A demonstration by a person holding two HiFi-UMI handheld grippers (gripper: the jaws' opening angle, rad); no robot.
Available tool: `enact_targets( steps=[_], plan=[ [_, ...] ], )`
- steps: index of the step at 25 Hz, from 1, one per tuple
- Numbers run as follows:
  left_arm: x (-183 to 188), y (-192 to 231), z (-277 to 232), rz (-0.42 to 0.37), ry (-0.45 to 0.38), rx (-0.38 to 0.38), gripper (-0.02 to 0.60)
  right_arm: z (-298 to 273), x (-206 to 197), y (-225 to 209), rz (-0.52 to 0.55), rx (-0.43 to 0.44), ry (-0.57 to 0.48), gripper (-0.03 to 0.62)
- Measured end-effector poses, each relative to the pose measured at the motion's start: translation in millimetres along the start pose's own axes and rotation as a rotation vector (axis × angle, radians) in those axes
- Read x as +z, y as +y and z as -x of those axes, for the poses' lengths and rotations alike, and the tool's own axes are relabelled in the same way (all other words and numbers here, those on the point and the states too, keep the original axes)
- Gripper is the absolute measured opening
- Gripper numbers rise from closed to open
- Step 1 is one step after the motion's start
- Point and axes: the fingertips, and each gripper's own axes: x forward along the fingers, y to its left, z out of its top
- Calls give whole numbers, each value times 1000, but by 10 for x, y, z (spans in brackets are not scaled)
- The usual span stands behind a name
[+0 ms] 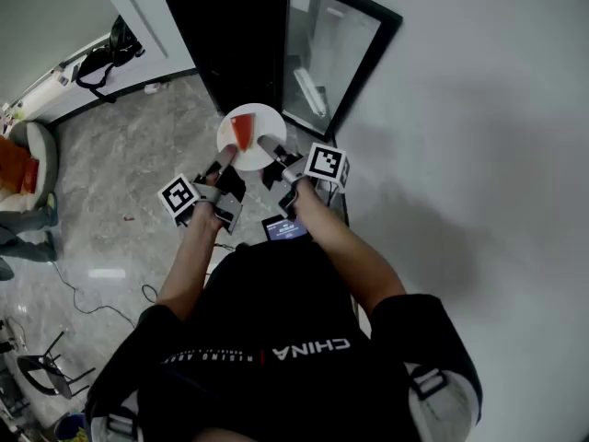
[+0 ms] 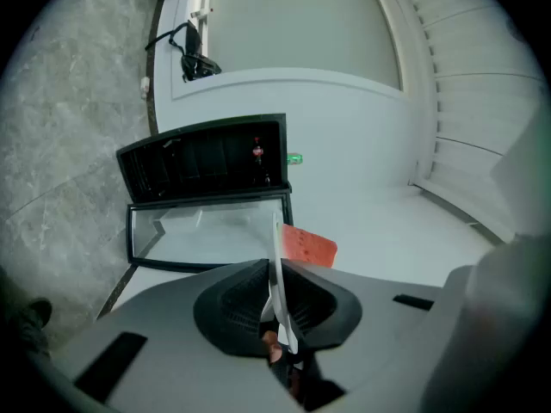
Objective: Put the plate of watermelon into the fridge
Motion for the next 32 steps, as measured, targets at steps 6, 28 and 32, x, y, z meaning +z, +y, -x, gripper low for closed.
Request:
enact_targets(
  steps=[6, 28, 32],
  plan=[
    [4, -14, -4, -11, 8, -20, 41, -24, 4, -23, 12, 15, 12, 20],
    [-24, 1, 9, -16, 2, 32, 40, -8, -2, -19, 22, -1, 32, 20],
    [-21, -39, 6, -6, 0, 33, 40, -9, 17, 0, 31, -1, 37, 20]
  ],
)
